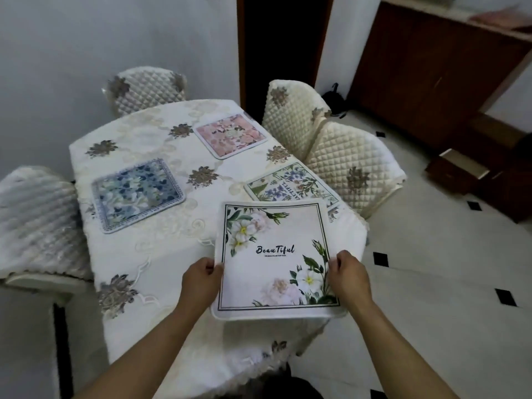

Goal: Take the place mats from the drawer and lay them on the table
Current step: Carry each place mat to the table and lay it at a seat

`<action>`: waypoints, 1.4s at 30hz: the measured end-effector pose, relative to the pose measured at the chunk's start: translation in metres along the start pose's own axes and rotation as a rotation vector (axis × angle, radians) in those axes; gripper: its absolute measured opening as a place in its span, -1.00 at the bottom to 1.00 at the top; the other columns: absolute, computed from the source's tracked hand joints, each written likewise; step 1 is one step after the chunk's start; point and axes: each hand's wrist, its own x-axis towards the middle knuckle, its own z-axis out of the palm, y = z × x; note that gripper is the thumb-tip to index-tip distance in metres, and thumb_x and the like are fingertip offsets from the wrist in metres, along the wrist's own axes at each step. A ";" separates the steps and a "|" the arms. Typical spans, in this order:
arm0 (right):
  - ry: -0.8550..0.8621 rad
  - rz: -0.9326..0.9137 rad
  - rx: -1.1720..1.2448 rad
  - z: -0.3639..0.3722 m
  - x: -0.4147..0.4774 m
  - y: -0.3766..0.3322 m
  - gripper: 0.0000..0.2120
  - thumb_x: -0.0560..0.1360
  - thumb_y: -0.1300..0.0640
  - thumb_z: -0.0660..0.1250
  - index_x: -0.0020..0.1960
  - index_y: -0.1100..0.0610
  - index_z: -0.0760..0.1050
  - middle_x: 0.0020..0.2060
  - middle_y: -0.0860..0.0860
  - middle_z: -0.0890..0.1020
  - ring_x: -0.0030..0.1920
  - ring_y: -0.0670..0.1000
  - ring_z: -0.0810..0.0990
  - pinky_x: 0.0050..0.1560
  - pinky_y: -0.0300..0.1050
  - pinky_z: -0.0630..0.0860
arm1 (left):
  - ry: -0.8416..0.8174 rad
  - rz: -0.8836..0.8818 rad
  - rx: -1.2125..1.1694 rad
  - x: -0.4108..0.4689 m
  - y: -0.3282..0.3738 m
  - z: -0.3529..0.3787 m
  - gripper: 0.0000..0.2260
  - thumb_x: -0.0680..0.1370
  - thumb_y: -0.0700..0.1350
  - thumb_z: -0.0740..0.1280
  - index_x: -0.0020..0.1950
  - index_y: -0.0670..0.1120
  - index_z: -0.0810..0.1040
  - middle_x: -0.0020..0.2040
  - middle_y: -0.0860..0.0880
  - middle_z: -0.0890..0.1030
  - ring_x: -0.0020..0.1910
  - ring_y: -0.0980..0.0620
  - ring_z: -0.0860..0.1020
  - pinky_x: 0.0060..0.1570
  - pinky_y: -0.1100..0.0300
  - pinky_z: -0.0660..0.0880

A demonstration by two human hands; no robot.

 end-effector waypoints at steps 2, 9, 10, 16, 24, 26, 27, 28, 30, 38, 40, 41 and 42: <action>0.041 0.031 0.003 -0.016 -0.006 0.016 -0.79 0.59 0.07 0.15 -0.19 0.12 0.36 -0.26 0.11 0.55 -0.24 0.18 0.51 -0.26 -0.06 0.39 | -0.025 0.039 -0.032 -0.003 0.019 0.010 -0.85 0.55 -0.03 0.33 -0.21 -0.01 0.53 -0.32 0.17 0.53 -0.33 0.22 0.46 -0.36 0.31 0.30; 0.216 0.142 0.155 -0.090 0.006 0.102 -0.81 0.60 0.13 0.14 -0.17 0.16 0.36 -0.26 0.11 0.51 -0.25 0.15 0.48 -0.24 -0.04 0.39 | -0.087 0.244 -0.024 -0.022 0.126 0.085 -0.78 0.56 -0.06 0.28 -0.28 -0.03 0.41 -0.37 0.04 0.52 -0.39 0.15 0.46 -0.45 0.20 0.25; 0.238 0.157 0.172 -0.101 0.011 0.120 -0.80 0.60 0.14 0.14 -0.18 0.16 0.35 -0.29 0.10 0.50 -0.26 0.13 0.46 -0.26 -0.06 0.34 | -0.102 0.250 -0.014 -0.022 0.145 0.101 -0.80 0.57 -0.03 0.27 -0.25 -0.03 0.44 -0.33 0.04 0.54 -0.35 0.14 0.48 -0.44 0.20 0.28; 0.261 0.263 0.170 -0.177 0.048 0.254 -0.81 0.61 0.17 0.15 -0.17 0.19 0.36 -0.25 0.13 0.51 -0.24 0.12 0.44 -0.24 -0.10 0.27 | -0.163 0.364 0.029 -0.043 0.263 0.225 -0.79 0.57 -0.02 0.26 -0.22 -0.08 0.44 -0.34 -0.03 0.53 -0.36 0.09 0.46 -0.42 0.17 0.30; 0.266 0.373 0.172 -0.257 0.109 0.386 -0.80 0.59 0.19 0.18 -0.20 0.23 0.38 -0.29 0.14 0.51 -0.25 0.15 0.45 -0.27 -0.08 0.26 | -0.258 0.357 -0.030 -0.073 0.376 0.350 -0.76 0.58 -0.02 0.27 -0.28 0.01 0.39 -0.37 0.05 0.51 -0.37 0.15 0.46 -0.44 0.22 0.28; 0.251 0.376 0.184 -0.260 0.138 0.399 -0.80 0.59 0.19 0.18 -0.20 0.24 0.37 -0.30 0.13 0.50 -0.26 0.14 0.44 -0.28 -0.08 0.25 | -0.238 0.350 -0.023 -0.057 0.396 0.366 -0.74 0.57 -0.03 0.28 -0.30 0.00 0.36 -0.40 0.04 0.48 -0.39 0.14 0.43 -0.45 0.22 0.27; 0.246 0.374 0.187 -0.261 0.151 0.402 -0.80 0.59 0.20 0.18 -0.20 0.24 0.37 -0.31 0.12 0.49 -0.26 0.14 0.44 -0.28 -0.08 0.25 | -0.229 0.351 -0.017 -0.049 0.405 0.372 -0.75 0.57 -0.03 0.29 -0.30 -0.01 0.38 -0.40 0.03 0.49 -0.39 0.13 0.44 -0.44 0.22 0.29; 0.242 0.364 0.190 -0.263 0.170 0.406 -0.79 0.59 0.19 0.18 -0.20 0.24 0.37 -0.32 0.11 0.49 -0.27 0.13 0.44 -0.29 -0.08 0.24 | -0.222 0.352 -0.021 -0.036 0.415 0.381 -0.77 0.56 -0.03 0.29 -0.28 -0.02 0.41 -0.38 0.01 0.52 -0.38 0.12 0.46 -0.42 0.22 0.33; 0.239 0.344 0.194 -0.267 0.209 0.414 -0.78 0.59 0.19 0.18 -0.22 0.21 0.34 -0.34 0.09 0.47 -0.29 0.12 0.43 -0.30 -0.08 0.23 | -0.223 0.339 -0.046 -0.008 0.434 0.400 -0.81 0.56 -0.01 0.29 -0.24 -0.03 0.47 -0.35 0.00 0.58 -0.36 0.13 0.52 -0.41 0.21 0.39; 0.307 0.344 0.138 -0.313 0.391 0.439 -0.80 0.58 0.18 0.18 -0.22 0.17 0.35 -0.35 0.04 0.46 -0.31 0.07 0.44 -0.32 -0.10 0.25 | -0.254 0.401 -0.118 0.115 0.556 0.488 -0.82 0.56 -0.05 0.28 -0.23 -0.04 0.46 -0.35 0.01 0.57 -0.36 0.11 0.51 -0.41 0.21 0.39; 0.328 0.356 0.130 -0.326 0.431 0.446 -0.79 0.58 0.18 0.18 -0.23 0.14 0.33 -0.37 0.01 0.44 -0.34 0.03 0.41 -0.37 -0.12 0.21 | -0.268 0.425 -0.114 0.143 0.592 0.506 -0.81 0.56 -0.07 0.27 -0.25 -0.03 0.43 -0.36 0.04 0.54 -0.38 0.12 0.48 -0.43 0.21 0.32; 0.344 0.358 0.129 -0.332 0.451 0.449 -0.78 0.58 0.18 0.19 -0.24 0.13 0.32 -0.38 0.00 0.43 -0.35 0.02 0.40 -0.40 -0.12 0.18 | -0.270 0.430 -0.117 0.155 0.610 0.513 -0.80 0.56 -0.07 0.27 -0.26 -0.01 0.42 -0.37 0.06 0.53 -0.40 0.13 0.47 -0.44 0.22 0.30; 0.358 0.357 0.130 -0.337 0.466 0.451 -0.78 0.58 0.18 0.19 -0.25 0.13 0.31 -0.38 0.00 0.43 -0.36 0.01 0.40 -0.41 -0.13 0.17 | -0.263 0.434 -0.126 0.165 0.625 0.518 -0.80 0.56 -0.07 0.27 -0.28 0.00 0.41 -0.38 0.07 0.51 -0.41 0.15 0.45 -0.44 0.22 0.29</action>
